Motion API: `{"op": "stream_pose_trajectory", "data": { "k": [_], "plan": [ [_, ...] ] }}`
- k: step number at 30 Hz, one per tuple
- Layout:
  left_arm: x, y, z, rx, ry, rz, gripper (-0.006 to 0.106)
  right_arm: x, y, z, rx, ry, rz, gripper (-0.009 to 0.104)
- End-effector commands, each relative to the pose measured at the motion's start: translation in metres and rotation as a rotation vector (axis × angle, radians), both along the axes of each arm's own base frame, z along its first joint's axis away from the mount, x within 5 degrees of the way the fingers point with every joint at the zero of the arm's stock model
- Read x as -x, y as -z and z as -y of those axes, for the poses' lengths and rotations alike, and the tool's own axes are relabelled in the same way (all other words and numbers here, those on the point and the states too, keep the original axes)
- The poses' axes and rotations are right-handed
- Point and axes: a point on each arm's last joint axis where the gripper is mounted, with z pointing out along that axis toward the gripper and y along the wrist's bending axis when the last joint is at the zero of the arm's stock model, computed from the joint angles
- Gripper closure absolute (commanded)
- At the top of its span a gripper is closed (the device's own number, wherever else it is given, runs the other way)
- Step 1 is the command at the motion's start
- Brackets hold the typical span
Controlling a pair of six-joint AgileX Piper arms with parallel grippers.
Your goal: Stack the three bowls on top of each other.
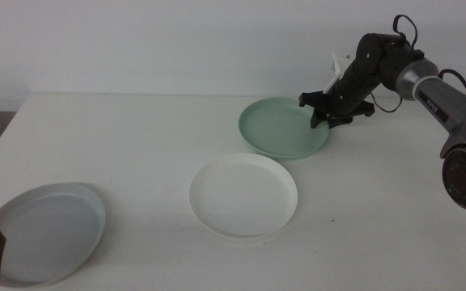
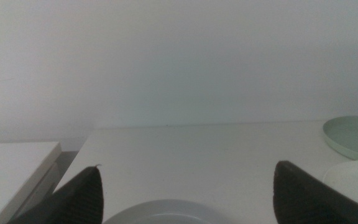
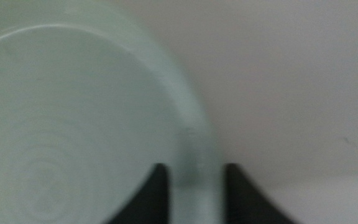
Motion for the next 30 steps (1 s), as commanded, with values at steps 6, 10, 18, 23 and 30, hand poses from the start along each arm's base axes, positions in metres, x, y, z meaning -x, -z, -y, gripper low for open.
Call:
{"op": "stream_pose_trajectory", "data": {
  "k": [6, 10, 18, 23, 30],
  "plan": [
    [0.000, -0.001, 0.000, 0.004, 0.001, 0.013, 0.007, -0.001, -0.027, 0.005, 0.034, -0.019, 0.083, 0.098],
    [0.000, -0.001, 0.000, 0.004, 0.001, 0.013, 0.007, 0.010, -0.101, 0.003, -0.060, -0.096, 0.233, 0.098],
    [0.000, -0.001, 0.000, 0.004, 0.001, 0.013, 0.007, 0.090, -0.133, -0.070, -0.043, -0.303, 0.282, 0.098],
    [0.000, -0.001, 0.000, 0.004, 0.001, 0.013, 0.007, 0.145, -0.124, -0.074, -0.088, -0.230, 0.331, 0.098],
    [0.000, -0.001, 0.000, 0.004, 0.001, 0.013, 0.007, 0.167, -0.084, -0.072, -0.091, -0.163, 0.224, 0.098]
  ]
}}
